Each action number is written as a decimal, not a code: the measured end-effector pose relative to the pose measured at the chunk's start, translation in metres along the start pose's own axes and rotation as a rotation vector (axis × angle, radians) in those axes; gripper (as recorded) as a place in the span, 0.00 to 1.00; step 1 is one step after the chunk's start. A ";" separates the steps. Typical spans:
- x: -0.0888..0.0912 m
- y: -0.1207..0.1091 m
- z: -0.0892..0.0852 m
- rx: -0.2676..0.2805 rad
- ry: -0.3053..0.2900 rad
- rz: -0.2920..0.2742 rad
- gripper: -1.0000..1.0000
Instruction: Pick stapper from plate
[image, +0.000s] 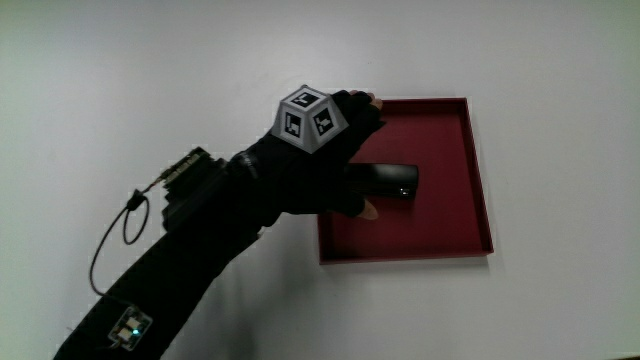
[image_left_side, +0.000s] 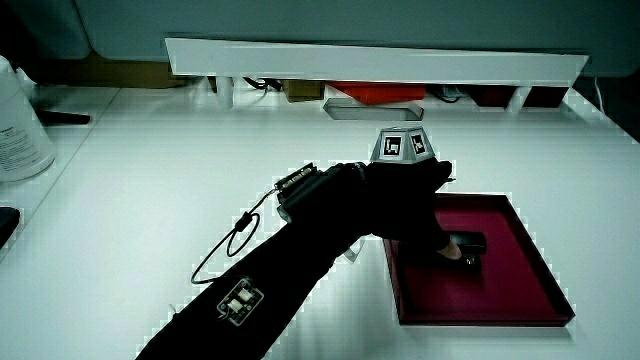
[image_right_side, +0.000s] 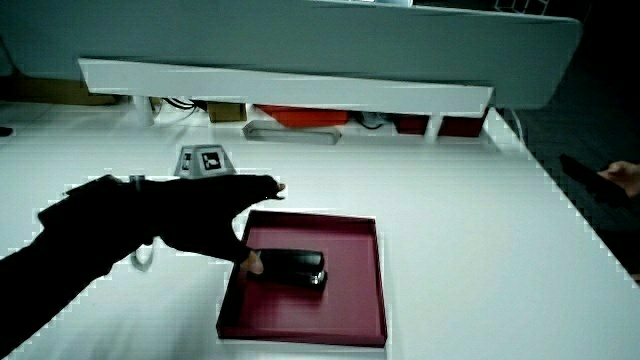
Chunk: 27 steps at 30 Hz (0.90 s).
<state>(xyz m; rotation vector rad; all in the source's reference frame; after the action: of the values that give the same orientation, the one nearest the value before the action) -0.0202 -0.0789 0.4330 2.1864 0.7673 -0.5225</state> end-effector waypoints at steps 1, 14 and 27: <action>0.000 0.005 -0.003 -0.007 0.007 -0.003 0.50; 0.006 0.041 -0.032 -0.058 0.043 0.059 0.50; 0.001 0.049 -0.041 -0.030 0.068 0.075 0.50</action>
<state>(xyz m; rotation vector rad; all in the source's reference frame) 0.0182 -0.0737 0.4838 2.2050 0.7210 -0.3980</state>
